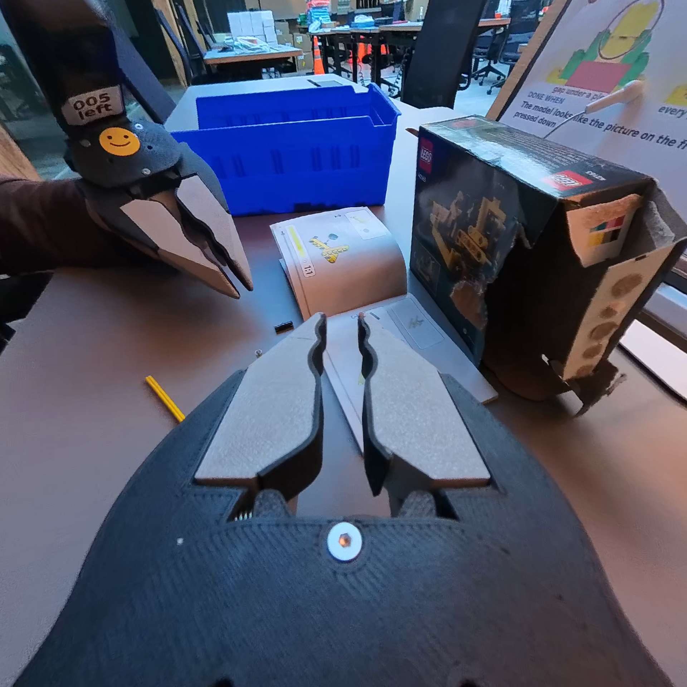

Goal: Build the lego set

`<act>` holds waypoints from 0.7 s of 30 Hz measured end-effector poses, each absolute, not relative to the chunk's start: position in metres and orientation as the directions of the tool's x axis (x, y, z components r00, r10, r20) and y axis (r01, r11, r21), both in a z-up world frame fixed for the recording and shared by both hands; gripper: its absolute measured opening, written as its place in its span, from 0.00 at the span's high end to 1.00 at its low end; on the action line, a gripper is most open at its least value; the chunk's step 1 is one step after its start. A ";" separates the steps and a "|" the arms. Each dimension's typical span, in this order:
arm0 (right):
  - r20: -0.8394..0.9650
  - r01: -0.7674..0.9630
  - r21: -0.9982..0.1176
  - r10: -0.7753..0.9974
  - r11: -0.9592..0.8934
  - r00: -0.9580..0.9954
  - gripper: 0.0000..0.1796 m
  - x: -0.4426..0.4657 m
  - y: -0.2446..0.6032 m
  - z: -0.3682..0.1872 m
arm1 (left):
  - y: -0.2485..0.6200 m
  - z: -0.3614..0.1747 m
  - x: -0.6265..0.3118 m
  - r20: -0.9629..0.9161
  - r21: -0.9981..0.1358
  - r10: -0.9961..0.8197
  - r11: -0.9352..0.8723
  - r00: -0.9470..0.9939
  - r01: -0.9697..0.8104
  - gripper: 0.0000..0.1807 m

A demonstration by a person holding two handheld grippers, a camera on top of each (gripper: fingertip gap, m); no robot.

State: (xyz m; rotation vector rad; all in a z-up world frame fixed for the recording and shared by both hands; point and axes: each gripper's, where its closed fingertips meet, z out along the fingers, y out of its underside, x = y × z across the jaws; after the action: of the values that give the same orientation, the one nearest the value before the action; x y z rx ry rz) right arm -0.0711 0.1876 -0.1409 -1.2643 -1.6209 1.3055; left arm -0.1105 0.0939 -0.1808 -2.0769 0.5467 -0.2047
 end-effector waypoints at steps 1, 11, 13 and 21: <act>-0.059 0.260 -0.965 0.954 0.020 -0.293 0.92 -0.071 0.187 -0.141 | 0.093 -0.180 -0.109 -0.077 -0.840 -0.462 -0.448 0.884 -0.307 0.97; -0.073 0.235 -0.972 0.967 -0.014 -0.245 0.88 -0.070 0.196 -0.137 | 0.092 -0.177 -0.105 -0.205 -0.824 -0.446 -0.402 0.871 -0.399 0.96; -0.080 0.240 -0.970 0.970 -0.024 -0.228 0.87 -0.071 0.199 -0.137 | 0.092 -0.176 -0.106 -0.232 -0.821 -0.438 -0.392 0.869 -0.416 0.96; -0.095 0.283 -0.958 0.974 -0.035 -0.203 0.85 -0.076 0.202 -0.144 | 0.093 -0.168 -0.112 -0.245 -0.832 -0.406 -0.379 0.881 -0.406 0.96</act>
State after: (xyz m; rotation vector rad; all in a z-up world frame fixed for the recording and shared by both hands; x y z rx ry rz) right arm -0.0756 0.2024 -0.1436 -1.3579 -1.5523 1.2743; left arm -0.1124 0.0925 -0.1679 -2.0072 0.5908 0.0000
